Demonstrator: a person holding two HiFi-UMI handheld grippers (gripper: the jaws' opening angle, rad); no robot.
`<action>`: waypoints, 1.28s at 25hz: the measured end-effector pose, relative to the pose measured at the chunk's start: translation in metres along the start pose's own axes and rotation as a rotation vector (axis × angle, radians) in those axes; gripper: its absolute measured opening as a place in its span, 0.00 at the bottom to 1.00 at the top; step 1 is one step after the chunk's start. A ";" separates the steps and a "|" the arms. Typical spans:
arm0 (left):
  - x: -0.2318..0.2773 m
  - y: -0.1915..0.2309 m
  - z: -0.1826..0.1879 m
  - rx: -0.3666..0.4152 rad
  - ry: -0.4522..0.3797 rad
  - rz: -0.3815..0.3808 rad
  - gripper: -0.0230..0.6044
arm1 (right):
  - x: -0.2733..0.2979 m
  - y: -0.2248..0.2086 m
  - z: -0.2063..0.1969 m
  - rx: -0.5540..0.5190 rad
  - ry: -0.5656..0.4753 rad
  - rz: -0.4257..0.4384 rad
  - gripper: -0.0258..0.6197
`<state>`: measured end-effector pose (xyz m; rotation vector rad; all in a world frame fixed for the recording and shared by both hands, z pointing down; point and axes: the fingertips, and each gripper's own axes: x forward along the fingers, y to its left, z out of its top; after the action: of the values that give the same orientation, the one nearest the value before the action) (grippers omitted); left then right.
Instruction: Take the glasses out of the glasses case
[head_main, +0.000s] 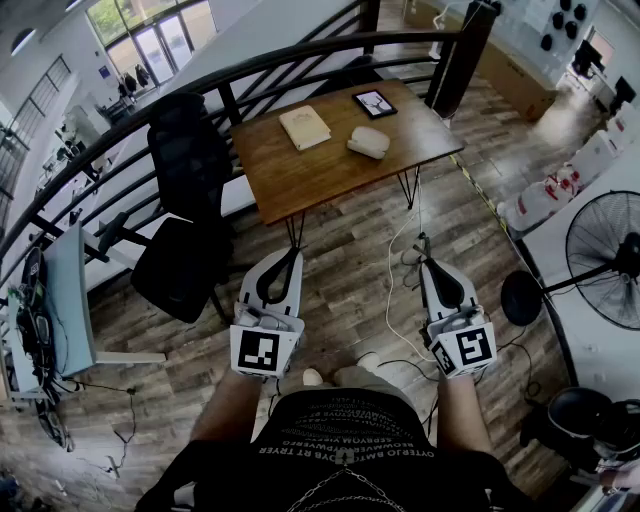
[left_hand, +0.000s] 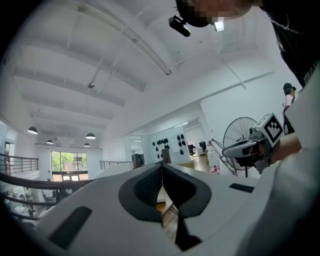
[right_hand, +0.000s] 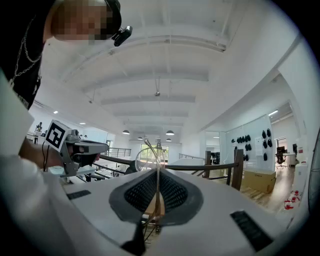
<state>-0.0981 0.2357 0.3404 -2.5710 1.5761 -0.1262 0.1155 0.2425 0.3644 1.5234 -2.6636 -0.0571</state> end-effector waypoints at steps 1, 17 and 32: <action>-0.004 0.003 0.001 0.005 -0.012 -0.003 0.08 | 0.002 0.008 0.001 -0.009 -0.005 0.000 0.08; -0.068 0.024 0.001 0.013 -0.061 -0.049 0.08 | -0.017 0.093 0.019 -0.065 -0.031 -0.026 0.08; -0.045 0.044 -0.015 -0.015 -0.030 -0.067 0.08 | 0.014 0.087 0.009 -0.052 0.000 -0.024 0.08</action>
<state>-0.1592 0.2556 0.3490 -2.6255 1.4871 -0.0814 0.0330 0.2742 0.3618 1.5406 -2.6226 -0.1267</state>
